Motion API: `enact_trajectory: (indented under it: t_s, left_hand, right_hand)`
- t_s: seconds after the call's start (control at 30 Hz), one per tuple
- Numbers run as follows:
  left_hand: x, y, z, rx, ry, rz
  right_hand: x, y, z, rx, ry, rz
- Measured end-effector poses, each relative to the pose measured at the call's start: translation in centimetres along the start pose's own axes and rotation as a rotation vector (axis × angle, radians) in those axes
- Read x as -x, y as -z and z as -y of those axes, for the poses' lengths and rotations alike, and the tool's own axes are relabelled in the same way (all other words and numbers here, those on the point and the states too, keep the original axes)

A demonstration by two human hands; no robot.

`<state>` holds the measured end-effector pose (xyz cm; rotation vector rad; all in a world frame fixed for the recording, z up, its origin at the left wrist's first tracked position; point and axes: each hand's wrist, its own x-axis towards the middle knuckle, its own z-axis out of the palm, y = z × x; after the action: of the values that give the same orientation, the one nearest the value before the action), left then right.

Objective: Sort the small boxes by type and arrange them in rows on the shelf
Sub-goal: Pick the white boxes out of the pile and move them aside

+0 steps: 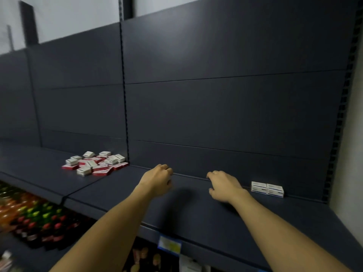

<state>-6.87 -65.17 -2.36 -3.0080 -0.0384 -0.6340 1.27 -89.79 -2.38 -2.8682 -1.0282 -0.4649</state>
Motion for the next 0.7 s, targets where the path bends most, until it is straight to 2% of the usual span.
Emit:
enact_trajectory:
  t_s: [0.2,0.7]
  left_hand:
    - [4.7,1.7,7.7,-0.042,0.085,-0.012]
    - [12.8,4.0,24.7,-0.057,0.282,0.009]
  right_hand:
    - [-1.9,0.1,9.0,0.016,0.08,0.004]
    - [-6.3,-0.4,26.3,-0.014,0.063,-0.005]
